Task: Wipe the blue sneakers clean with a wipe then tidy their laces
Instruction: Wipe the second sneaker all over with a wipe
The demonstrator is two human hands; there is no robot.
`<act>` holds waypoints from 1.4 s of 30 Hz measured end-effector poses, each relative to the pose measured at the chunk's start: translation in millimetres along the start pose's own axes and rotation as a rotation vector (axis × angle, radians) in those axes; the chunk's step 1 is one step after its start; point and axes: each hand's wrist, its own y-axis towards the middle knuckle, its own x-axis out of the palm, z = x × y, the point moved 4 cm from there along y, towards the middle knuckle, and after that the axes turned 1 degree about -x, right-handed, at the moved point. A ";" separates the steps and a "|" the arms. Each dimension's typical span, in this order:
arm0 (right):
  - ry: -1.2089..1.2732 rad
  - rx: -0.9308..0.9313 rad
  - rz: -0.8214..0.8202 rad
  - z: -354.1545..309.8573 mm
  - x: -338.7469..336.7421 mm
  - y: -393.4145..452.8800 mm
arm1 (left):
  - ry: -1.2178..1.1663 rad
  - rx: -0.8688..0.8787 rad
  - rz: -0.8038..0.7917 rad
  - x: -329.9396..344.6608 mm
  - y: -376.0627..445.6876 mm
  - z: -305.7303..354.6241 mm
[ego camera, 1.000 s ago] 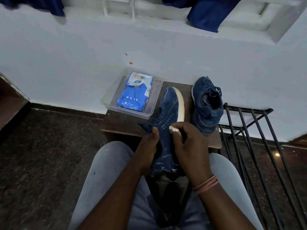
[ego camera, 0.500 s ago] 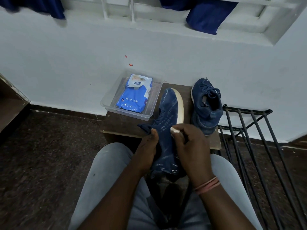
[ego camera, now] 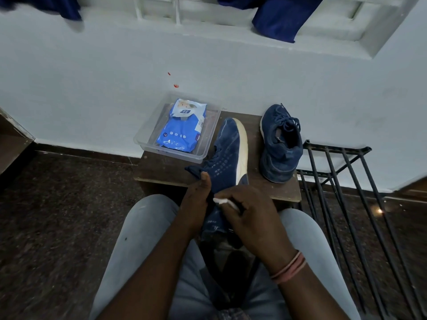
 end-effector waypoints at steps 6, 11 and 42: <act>-0.002 0.045 0.021 6.7 -5.0 2.4 | -0.013 0.002 -0.009 3.0 -2.0 1.4; 0.014 0.083 0.094 16.2 -12.2 6.0 | -0.025 0.008 -0.021 3.5 0.4 -2.2; -0.085 -0.095 -0.050 -2.1 -1.3 1.8 | -0.085 -0.050 -0.013 -1.5 6.2 -3.1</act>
